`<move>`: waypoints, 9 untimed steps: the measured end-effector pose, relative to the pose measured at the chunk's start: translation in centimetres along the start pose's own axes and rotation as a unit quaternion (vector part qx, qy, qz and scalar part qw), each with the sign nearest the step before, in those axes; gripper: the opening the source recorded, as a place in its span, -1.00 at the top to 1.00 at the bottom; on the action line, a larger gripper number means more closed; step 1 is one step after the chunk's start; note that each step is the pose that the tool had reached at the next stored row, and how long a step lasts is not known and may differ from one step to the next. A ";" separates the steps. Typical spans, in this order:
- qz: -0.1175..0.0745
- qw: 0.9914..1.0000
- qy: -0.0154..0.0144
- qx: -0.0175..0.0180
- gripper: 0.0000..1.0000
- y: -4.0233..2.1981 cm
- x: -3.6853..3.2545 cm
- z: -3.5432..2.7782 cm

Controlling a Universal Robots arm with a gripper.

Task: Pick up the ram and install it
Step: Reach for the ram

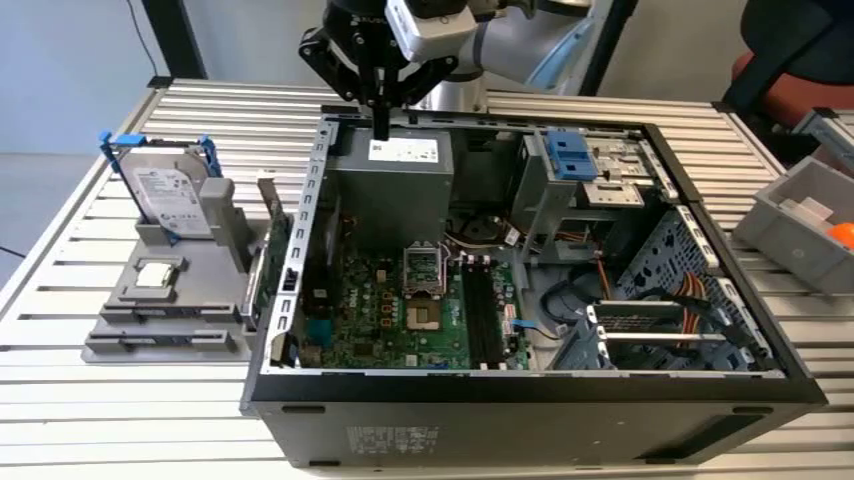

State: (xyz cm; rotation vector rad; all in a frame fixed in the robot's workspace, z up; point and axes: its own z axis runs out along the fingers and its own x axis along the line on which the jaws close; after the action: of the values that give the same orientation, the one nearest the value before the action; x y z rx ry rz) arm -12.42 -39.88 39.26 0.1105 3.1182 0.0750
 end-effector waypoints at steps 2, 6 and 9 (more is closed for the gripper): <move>0.000 1.000 0.000 0.000 1.00 -0.01 0.13 0.00; 0.000 1.000 0.000 0.000 1.00 -0.02 0.38 -0.01; 0.000 1.000 0.000 0.000 1.00 -0.04 0.57 -0.01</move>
State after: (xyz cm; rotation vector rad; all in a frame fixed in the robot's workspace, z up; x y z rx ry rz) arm -13.00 -39.88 39.26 0.1104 3.1182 0.0750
